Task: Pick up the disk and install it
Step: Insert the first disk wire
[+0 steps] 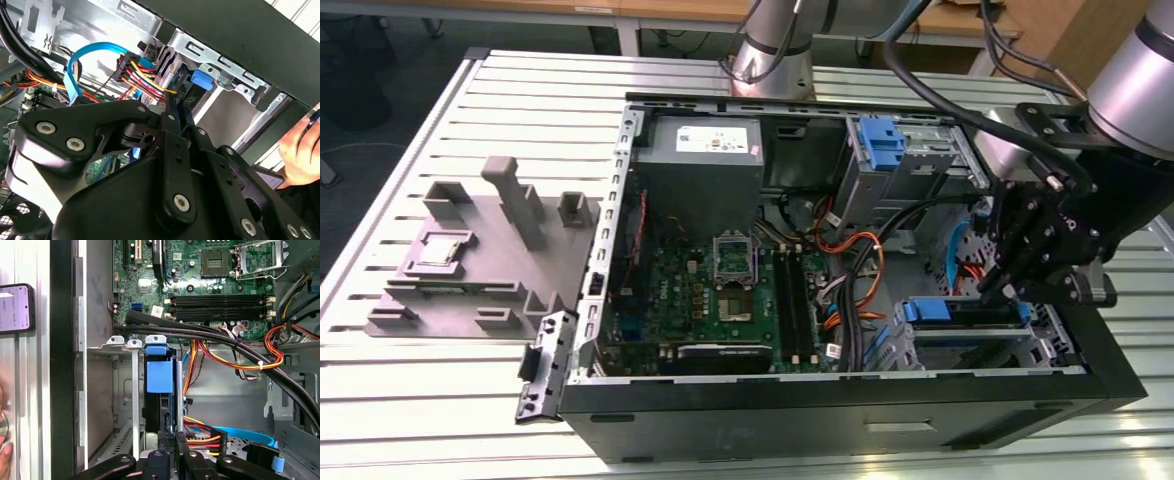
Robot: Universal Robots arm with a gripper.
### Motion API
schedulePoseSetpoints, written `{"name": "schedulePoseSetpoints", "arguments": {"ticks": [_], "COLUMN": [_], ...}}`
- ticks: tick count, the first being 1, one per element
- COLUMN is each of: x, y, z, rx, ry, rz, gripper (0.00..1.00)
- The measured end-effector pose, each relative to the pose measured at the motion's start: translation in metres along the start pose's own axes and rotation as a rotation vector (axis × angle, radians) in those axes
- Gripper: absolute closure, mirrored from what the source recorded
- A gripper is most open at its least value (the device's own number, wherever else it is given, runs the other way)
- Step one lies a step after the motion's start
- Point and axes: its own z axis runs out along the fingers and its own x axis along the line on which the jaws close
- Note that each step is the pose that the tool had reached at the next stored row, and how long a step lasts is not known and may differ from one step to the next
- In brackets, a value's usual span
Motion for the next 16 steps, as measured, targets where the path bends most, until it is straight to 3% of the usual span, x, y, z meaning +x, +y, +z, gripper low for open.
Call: {"name": "schedulePoseSetpoints", "arguments": {"ticks": [16], "x": [0.0014], "y": [-0.0001], "z": [0.0047], "rx": [-0.0012], "ry": [-0.0041], "rz": [0.000], "gripper": [0.83]}}
